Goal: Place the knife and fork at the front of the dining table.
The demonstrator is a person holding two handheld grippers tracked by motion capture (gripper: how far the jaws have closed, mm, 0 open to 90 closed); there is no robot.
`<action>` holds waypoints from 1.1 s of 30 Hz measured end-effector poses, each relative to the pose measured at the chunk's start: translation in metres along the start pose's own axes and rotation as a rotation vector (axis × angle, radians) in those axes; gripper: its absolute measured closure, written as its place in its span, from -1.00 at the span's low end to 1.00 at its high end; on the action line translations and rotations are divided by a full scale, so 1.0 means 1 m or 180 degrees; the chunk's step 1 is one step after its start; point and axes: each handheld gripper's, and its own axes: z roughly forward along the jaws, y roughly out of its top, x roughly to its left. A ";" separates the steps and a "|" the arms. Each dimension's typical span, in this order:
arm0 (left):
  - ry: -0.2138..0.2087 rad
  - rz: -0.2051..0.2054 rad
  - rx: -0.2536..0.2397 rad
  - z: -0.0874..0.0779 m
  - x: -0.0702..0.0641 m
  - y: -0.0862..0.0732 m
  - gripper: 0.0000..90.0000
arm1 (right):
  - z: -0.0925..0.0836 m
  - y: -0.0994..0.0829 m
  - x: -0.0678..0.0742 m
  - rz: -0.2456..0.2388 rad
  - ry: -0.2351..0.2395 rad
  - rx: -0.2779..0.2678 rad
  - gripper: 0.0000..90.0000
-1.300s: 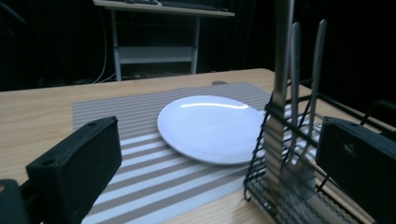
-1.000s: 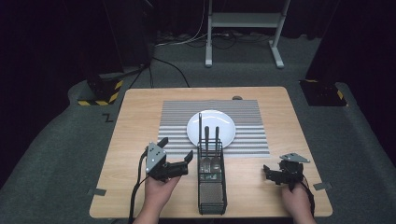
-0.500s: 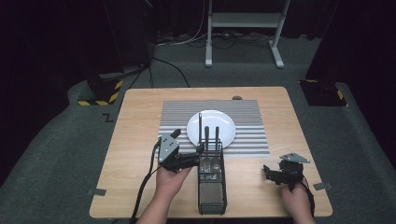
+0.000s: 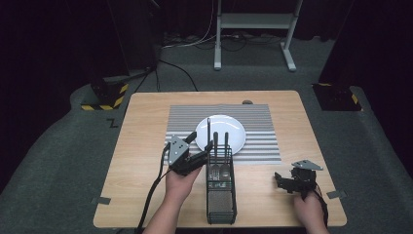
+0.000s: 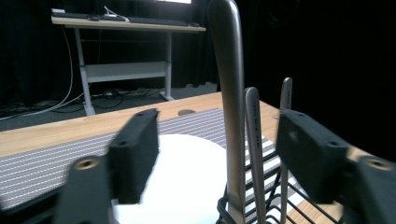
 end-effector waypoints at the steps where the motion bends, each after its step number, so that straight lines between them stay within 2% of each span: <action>1: -0.0018 0.0036 -0.0010 0.001 -0.002 -0.002 -0.07 | 0.000 0.000 0.000 0.0001 0.0001 0.0001 -0.79; 3: -0.0023 0.0073 -0.0002 0.001 -0.003 -0.003 -0.01 | 0.000 0.000 0.000 0.0001 0.0001 0.0001 -0.79; 4: -0.0007 0.0133 -0.0027 0.002 -0.005 -0.005 0.13 | 0.000 0.000 0.000 0.0001 0.0001 0.0000 -0.79; 6: -0.0001 0.0141 -0.0020 0.004 -0.005 -0.007 0.19 | 0.000 0.000 0.000 -0.0004 0.0007 0.0001 -0.79; 10: -0.0024 0.0120 0.0028 0.008 -0.007 -0.009 0.32 | 0.000 0.000 0.000 -0.0008 0.0006 0.0006 -0.79; 13: 0.0014 0.0111 0.0033 0.009 -0.007 -0.010 0.38 | 0.000 0.000 0.000 -0.0005 0.0007 0.0007 -0.79; 17: -0.0014 0.0075 0.0003 0.010 -0.009 -0.010 0.54 | 0.000 0.000 0.000 -0.0008 0.0006 0.0000 -0.79; 28: 0.0049 0.0049 0.0004 0.015 -0.013 -0.012 0.69 | 0.000 0.000 0.000 -0.0007 0.0006 0.0006 -0.79; 33: 0.0065 -0.0017 -0.0041 0.014 -0.015 -0.013 0.76 | 0.000 0.000 0.000 -0.0010 0.0005 0.0005 -0.79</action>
